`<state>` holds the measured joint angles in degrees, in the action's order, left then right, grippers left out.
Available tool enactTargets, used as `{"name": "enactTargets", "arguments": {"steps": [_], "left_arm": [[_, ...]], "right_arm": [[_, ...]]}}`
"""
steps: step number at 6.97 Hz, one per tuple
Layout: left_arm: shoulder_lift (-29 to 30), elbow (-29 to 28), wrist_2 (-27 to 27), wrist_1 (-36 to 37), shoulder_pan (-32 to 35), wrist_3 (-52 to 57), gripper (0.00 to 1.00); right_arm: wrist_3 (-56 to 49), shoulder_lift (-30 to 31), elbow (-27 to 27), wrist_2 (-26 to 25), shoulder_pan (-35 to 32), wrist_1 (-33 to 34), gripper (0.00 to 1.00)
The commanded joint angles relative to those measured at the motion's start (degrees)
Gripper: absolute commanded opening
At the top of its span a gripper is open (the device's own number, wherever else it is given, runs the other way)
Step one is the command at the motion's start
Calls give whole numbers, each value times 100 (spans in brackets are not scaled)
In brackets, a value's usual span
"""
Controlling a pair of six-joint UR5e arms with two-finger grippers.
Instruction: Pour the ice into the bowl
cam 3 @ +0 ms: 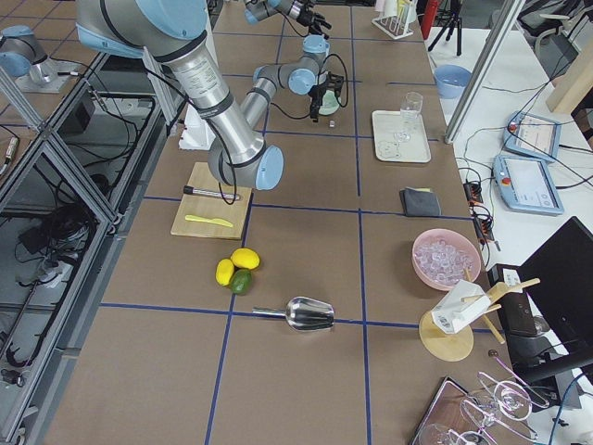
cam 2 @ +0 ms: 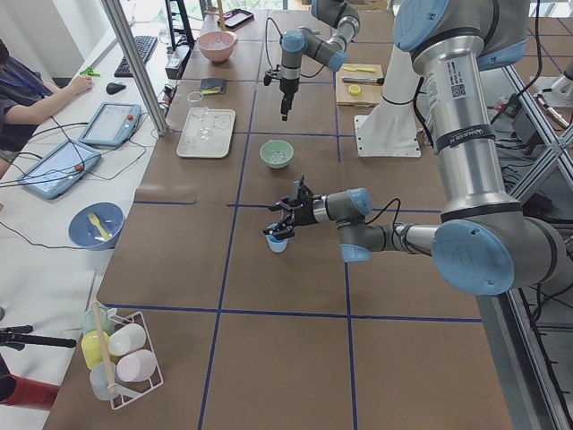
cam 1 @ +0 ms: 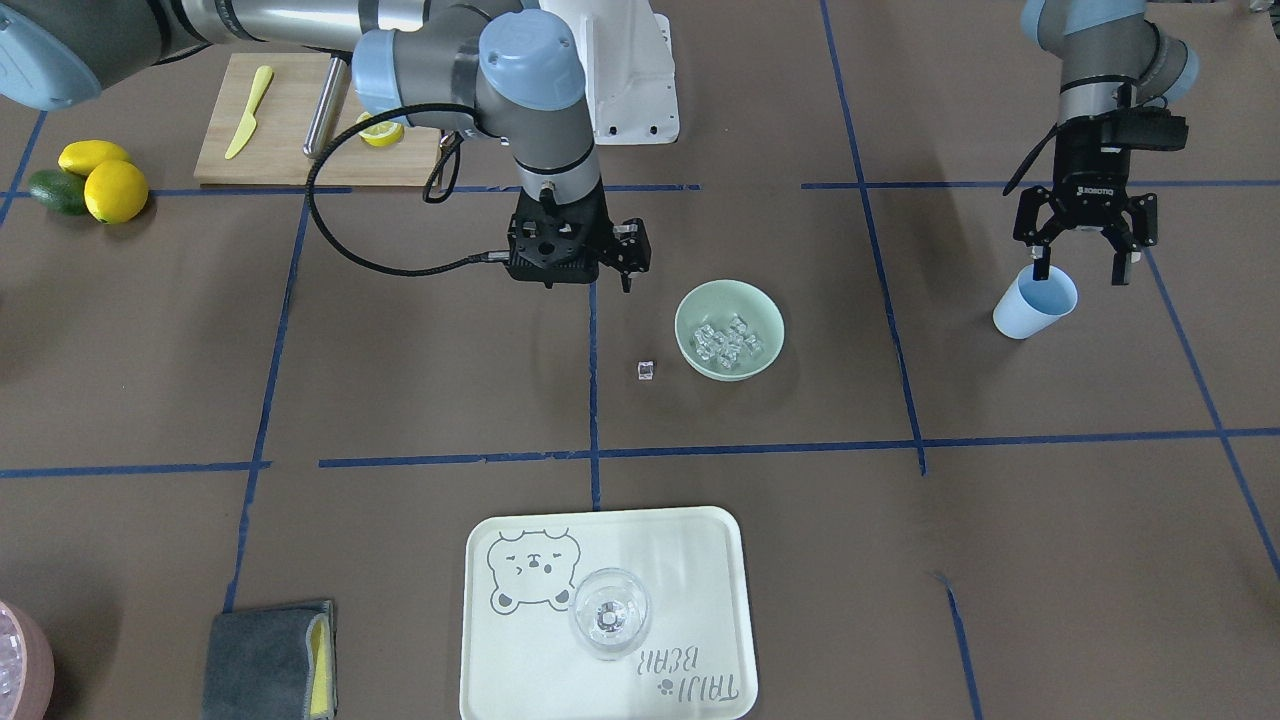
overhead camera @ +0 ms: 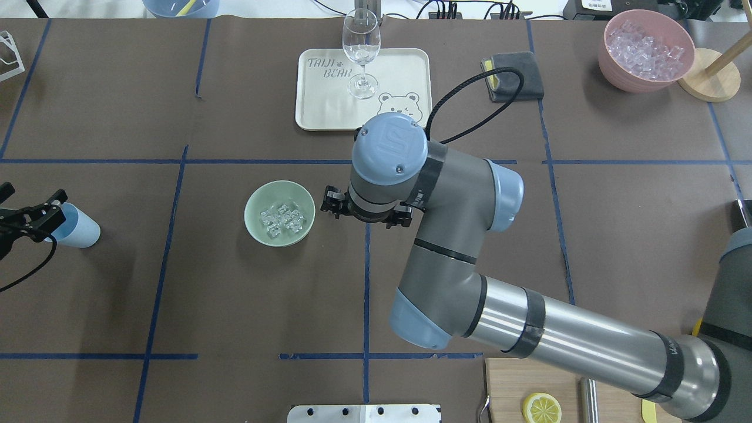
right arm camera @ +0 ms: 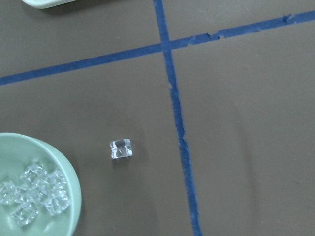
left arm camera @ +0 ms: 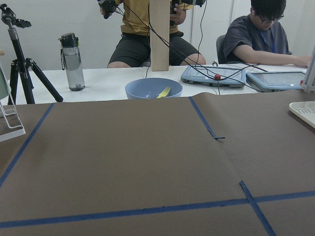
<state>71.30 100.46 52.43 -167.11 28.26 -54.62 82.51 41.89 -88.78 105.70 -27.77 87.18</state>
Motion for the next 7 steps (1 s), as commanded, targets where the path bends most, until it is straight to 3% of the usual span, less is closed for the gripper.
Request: {"name": "enactTargets", "arguments": {"steps": [1,2,4,6,7], "left_arm": [[408,219,878,1052,922,686,100],[611,220,1109,1301,1327,1273,100],[797,211,2197,1898,2415,2441,100],[1034,106,2499,2688,2921,3821,100],[1078,106,3101,2753,3183,3888,100]], "right_arm": [[178,-557,1068,-120,17,-742,100],[178,-803,1369,-129,17,-781,100],[169,-1234,1949,-322,35,-869,100],[160,-1289,2145,-331,131,-1036,100],[152,-1280,2189,-331,201,-1027,99]]}}
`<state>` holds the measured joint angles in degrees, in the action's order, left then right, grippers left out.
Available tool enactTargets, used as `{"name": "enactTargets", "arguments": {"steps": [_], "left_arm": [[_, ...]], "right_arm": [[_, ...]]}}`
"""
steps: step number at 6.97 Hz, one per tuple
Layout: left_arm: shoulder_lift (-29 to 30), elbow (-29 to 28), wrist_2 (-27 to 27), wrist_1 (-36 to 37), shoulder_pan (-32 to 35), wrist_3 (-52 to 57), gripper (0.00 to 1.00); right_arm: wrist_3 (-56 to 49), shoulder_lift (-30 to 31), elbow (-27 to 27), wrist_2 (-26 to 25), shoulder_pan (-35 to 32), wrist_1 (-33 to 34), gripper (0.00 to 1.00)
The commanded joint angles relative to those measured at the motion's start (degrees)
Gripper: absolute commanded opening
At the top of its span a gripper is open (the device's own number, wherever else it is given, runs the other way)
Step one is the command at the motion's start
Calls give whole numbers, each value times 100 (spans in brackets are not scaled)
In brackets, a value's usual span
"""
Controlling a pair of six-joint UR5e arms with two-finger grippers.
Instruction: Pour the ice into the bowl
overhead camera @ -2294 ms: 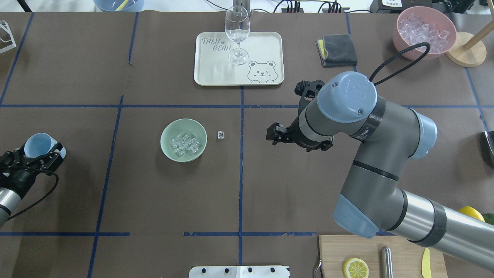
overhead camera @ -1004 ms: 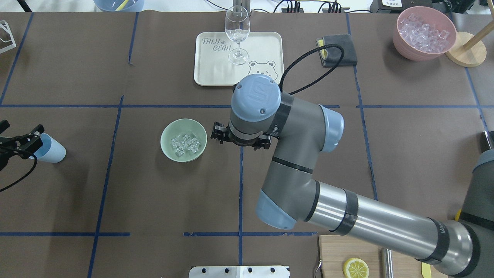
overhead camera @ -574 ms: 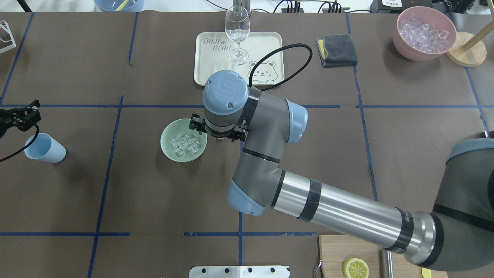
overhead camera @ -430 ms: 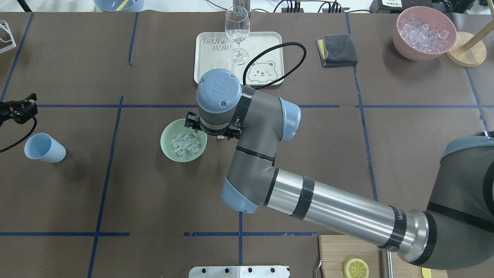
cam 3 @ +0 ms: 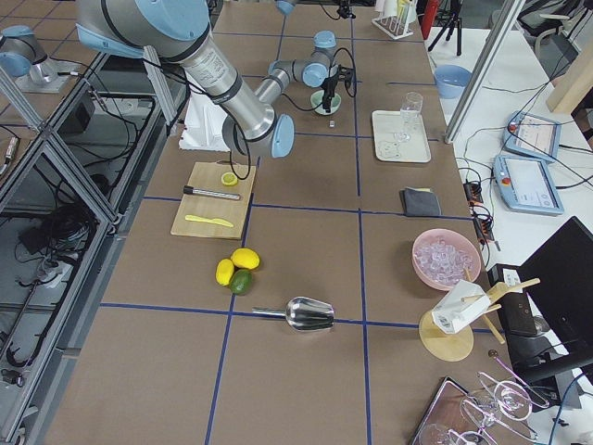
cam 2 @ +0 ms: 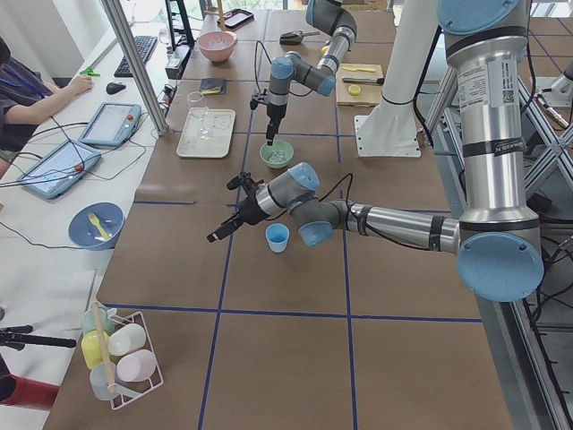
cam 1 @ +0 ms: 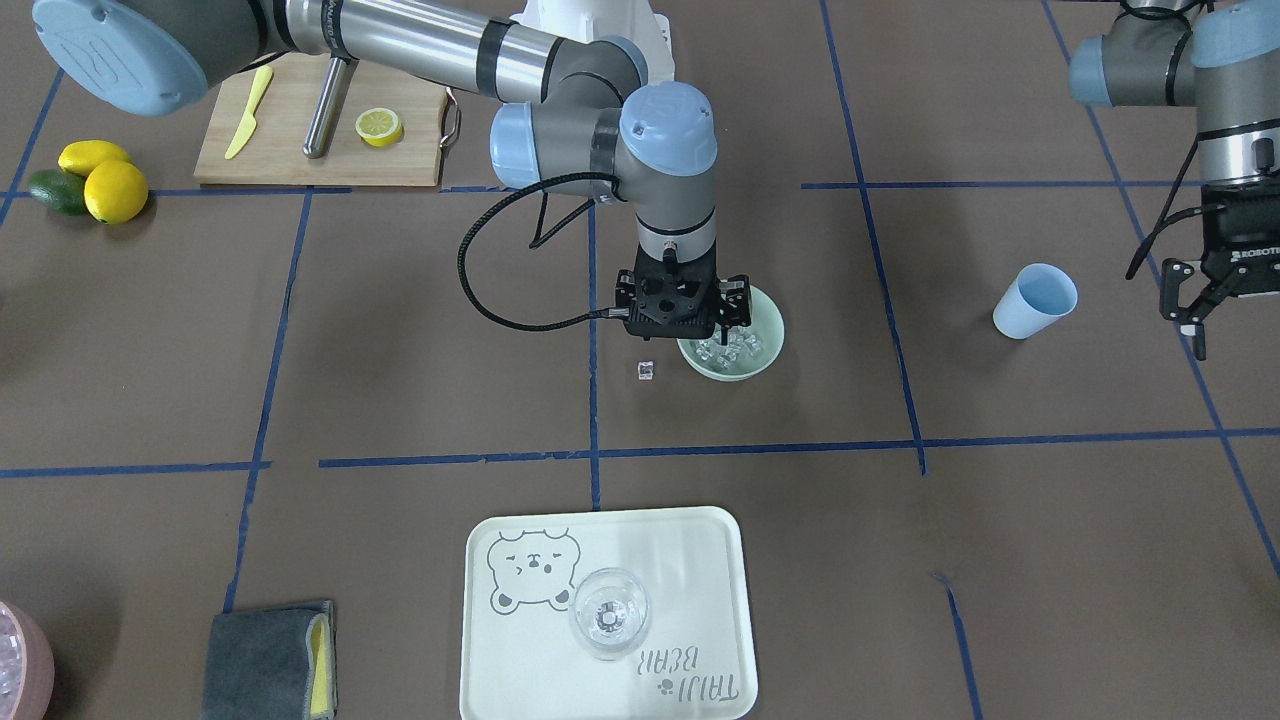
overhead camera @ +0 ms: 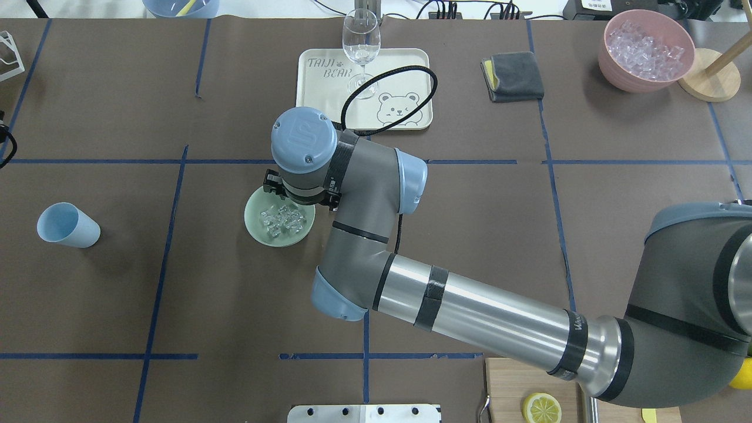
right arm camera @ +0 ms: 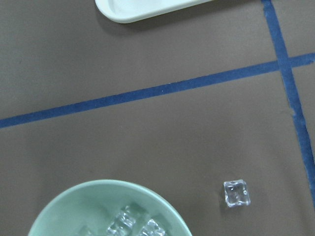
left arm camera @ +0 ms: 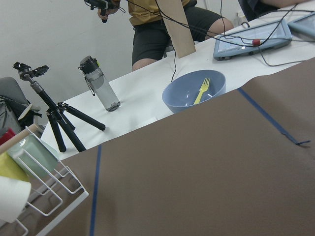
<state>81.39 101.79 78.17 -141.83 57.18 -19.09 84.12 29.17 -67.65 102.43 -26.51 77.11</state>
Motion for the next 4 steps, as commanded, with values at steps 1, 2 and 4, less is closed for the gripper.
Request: {"name": "enactTargets", "arguments": {"steps": [1,2,4], "left_arm": [[79,-71,1403,304,686,336,100],[157,-80,1942,601,916,336,100],[184,-98,2044,718,980,309,100]], "right_arm": [[-36,1,129,-4,119,-21,98],[-45,-8,182,-4,146,-29,86],[-71,1,182,5,163,-29,1]]}}
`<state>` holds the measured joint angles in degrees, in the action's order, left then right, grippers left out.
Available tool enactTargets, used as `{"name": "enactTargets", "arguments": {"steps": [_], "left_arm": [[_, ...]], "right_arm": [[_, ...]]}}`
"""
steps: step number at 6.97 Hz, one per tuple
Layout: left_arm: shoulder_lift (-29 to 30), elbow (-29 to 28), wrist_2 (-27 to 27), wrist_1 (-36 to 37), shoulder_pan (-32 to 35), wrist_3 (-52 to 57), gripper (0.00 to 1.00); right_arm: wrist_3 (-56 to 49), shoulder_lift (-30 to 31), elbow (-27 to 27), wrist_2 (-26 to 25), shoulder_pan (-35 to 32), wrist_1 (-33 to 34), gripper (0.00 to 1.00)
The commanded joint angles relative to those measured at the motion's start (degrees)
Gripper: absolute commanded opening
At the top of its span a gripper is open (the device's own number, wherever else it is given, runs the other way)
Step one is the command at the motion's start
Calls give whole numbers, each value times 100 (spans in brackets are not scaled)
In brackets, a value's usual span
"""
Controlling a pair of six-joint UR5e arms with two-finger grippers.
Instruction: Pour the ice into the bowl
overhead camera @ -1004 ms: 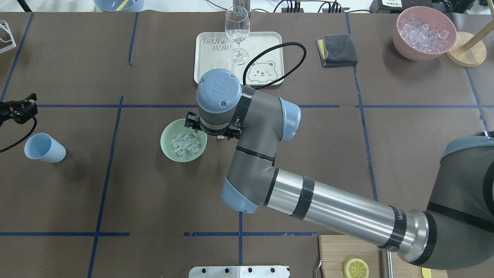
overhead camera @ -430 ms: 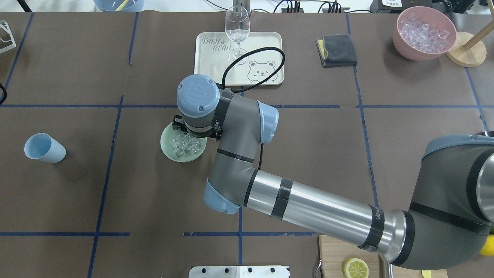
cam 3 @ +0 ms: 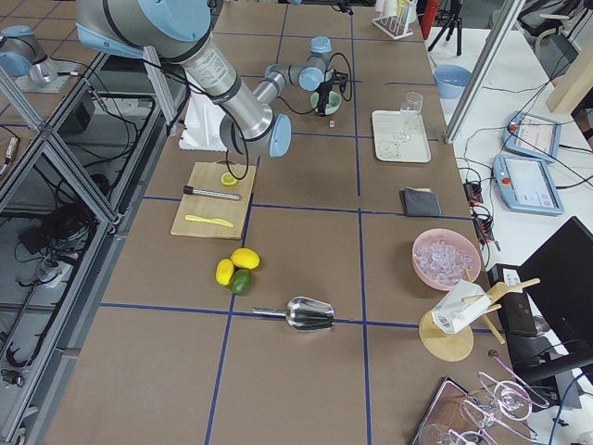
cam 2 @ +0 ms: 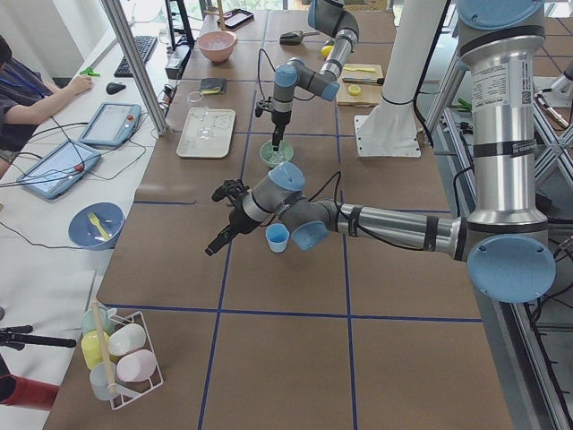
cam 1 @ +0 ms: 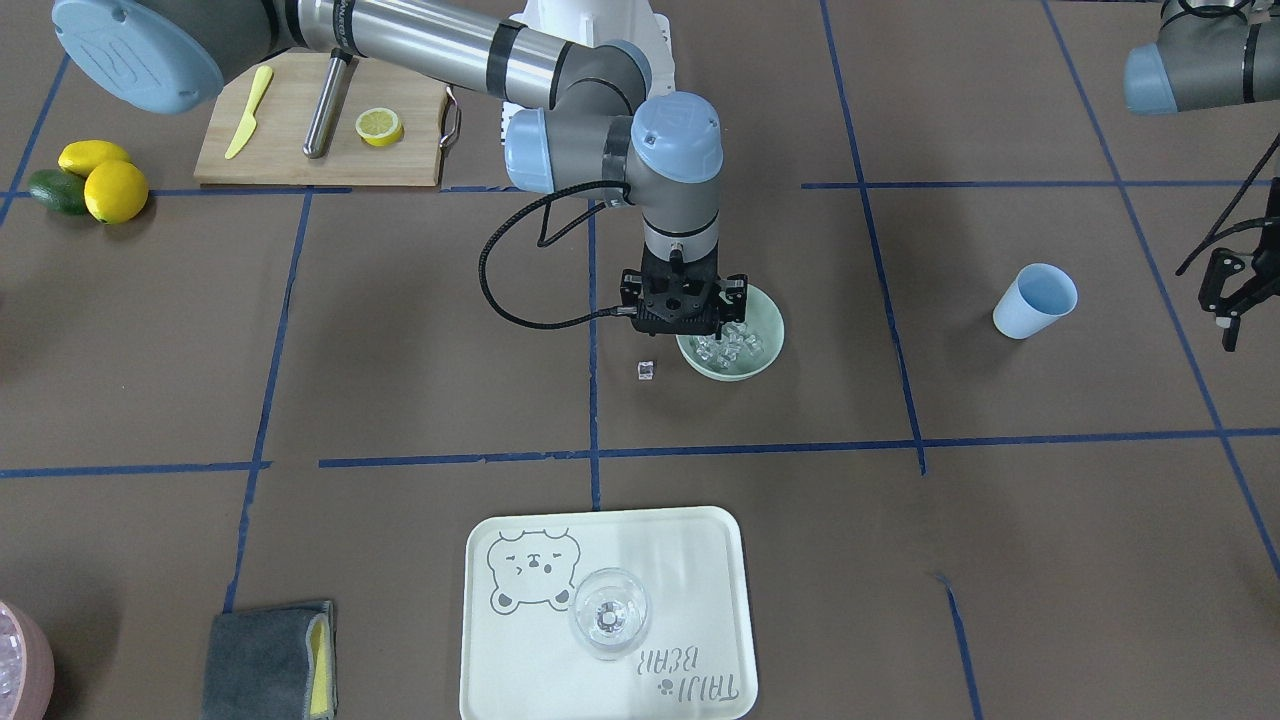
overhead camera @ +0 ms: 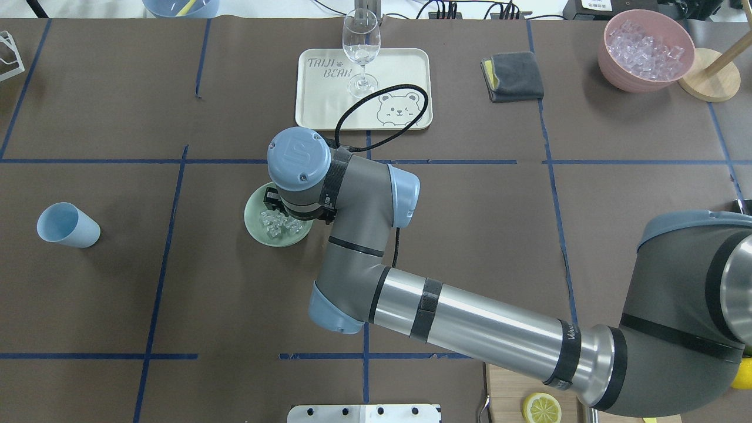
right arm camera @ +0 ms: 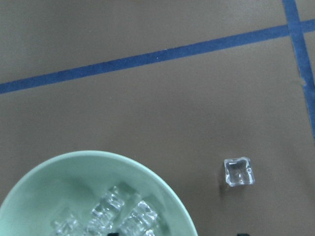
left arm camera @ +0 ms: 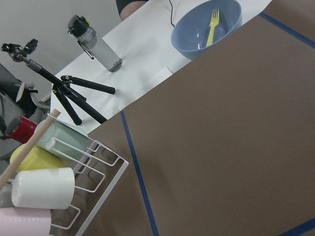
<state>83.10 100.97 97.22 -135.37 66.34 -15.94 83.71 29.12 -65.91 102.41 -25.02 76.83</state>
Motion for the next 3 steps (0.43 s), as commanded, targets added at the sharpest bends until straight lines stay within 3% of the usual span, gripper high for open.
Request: {"name": "enactTargets", "arguments": {"steps": [1,2,3], "left_arm": [[13,-86,278,72,81,-5,100],[13,-95,645,142,238,-58,100],[100,-139,1345,577,500,-58,100]], "right_arm": [[-170,15,8,7,15,-1,0],[-206,15,8,7,6,-1,0],[-206,15,-18,7,6,-1,0]]}}
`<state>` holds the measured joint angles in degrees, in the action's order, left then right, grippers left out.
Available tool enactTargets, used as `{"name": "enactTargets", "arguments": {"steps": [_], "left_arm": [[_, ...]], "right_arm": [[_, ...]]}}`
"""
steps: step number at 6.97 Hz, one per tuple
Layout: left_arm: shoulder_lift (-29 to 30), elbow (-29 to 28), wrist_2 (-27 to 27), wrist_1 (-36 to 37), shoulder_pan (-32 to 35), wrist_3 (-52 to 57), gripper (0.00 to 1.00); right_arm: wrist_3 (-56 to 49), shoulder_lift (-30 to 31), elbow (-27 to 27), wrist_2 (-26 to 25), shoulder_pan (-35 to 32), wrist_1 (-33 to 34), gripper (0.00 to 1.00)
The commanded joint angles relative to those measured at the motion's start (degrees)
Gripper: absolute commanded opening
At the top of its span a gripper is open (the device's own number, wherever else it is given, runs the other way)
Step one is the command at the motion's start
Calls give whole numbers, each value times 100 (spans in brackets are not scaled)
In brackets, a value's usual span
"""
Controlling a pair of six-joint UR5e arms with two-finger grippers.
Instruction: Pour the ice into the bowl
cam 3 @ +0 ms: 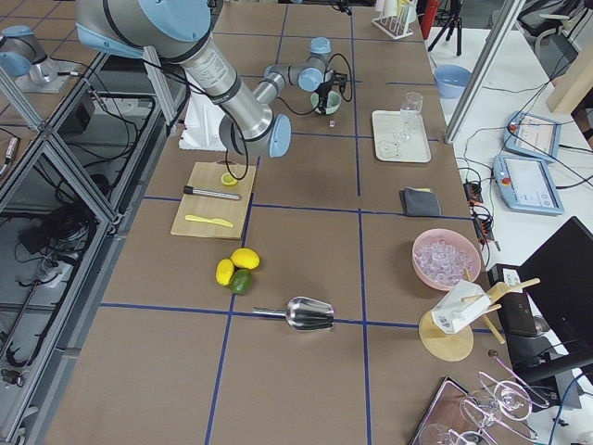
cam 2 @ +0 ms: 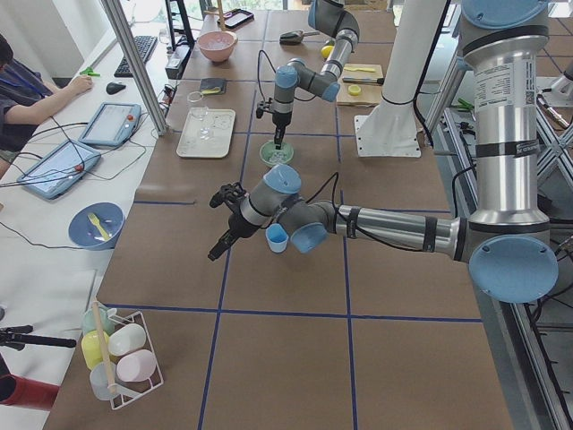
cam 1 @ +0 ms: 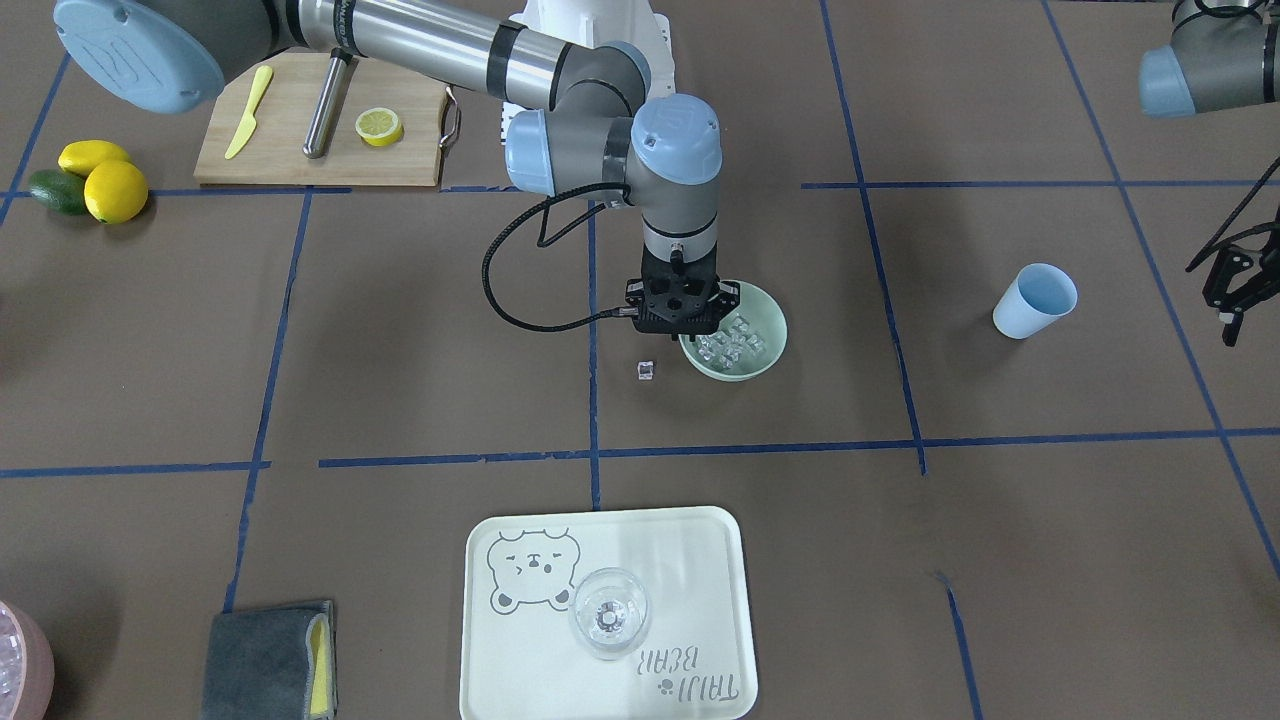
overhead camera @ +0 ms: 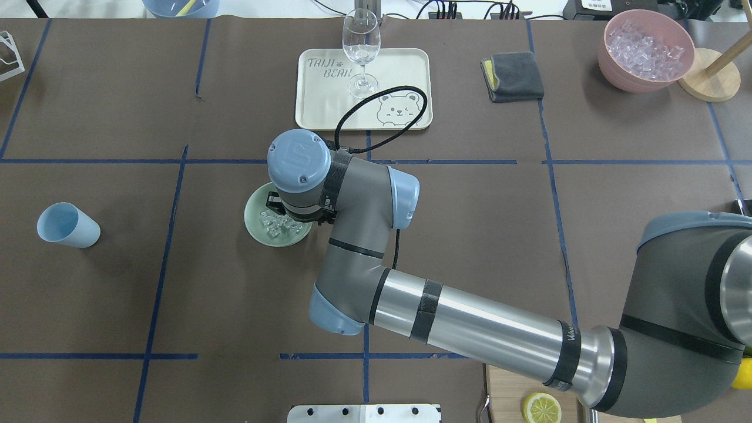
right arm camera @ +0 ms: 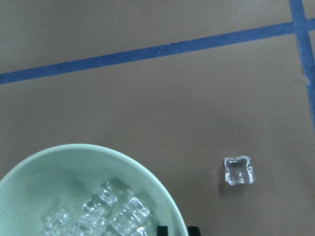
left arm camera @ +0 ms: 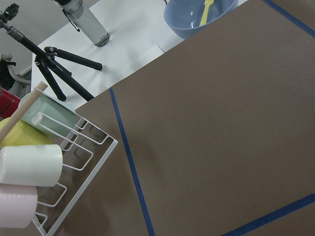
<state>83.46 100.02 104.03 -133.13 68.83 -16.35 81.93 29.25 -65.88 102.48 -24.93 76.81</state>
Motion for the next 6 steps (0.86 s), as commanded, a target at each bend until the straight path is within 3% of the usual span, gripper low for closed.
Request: {"name": "enactTargets", "arguments": {"steps": [1,3,6], "left_arm": [[187,-44,1184,758,506,-17,100],[197,-123,1321,823,579,-454,100],[390,-123,1919,1919,728,-256,100]], "right_arm": [[-28,-7,-108,9,-20,-8,0],[-11,54,-659,70,-116,44,0],[-220,1219,-2528,192,-353,429,0]]}}
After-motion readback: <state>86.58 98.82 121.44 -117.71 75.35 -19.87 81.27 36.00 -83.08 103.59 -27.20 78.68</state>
